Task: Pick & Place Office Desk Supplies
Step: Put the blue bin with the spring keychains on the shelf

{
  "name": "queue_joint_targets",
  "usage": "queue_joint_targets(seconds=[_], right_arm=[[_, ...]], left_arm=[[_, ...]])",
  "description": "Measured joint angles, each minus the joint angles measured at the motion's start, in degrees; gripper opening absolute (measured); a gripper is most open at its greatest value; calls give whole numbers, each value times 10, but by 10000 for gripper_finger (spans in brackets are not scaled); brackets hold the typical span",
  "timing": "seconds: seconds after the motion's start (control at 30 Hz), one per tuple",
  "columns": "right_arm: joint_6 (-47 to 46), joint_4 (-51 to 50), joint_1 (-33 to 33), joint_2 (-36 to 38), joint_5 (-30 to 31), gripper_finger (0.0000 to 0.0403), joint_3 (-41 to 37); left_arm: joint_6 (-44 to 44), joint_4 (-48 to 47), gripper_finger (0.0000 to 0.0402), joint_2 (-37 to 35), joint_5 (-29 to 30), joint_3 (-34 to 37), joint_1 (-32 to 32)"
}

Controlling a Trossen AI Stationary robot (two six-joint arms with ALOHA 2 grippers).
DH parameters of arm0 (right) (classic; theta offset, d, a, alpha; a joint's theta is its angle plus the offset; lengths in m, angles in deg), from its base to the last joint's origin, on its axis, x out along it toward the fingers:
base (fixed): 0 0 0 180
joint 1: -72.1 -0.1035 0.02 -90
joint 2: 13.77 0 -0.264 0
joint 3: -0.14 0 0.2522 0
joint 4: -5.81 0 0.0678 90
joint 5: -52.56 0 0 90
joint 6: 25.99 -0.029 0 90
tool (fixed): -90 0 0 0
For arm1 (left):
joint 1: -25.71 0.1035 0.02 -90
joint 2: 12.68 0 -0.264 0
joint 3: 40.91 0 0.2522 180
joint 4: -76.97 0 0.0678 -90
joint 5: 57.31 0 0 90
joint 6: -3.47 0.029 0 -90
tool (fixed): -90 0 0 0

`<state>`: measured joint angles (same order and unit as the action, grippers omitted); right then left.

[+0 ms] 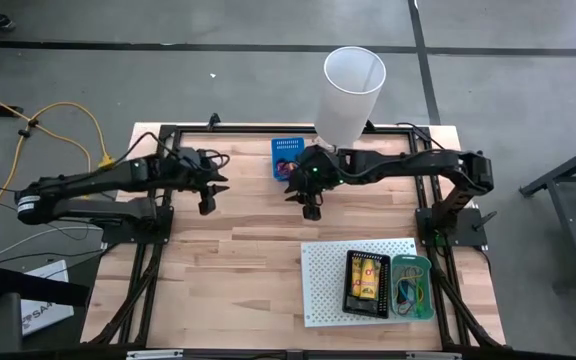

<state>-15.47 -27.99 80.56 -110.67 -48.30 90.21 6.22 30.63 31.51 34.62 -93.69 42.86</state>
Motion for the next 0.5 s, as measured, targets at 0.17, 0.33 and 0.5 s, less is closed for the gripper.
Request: queue_joint_targets(seconds=[0.17,0.33,0.5], right_arm=[[2,8,2,-28,-1,89,-1],[3,18,7,-39,5,89,0],[5,18,17,-39,9,89,0]], left_arm=[[-20,19,108,4,23,54,0],[-40,27,108,6,39,79,0],[-32,32,108,6,40,80,-1]])
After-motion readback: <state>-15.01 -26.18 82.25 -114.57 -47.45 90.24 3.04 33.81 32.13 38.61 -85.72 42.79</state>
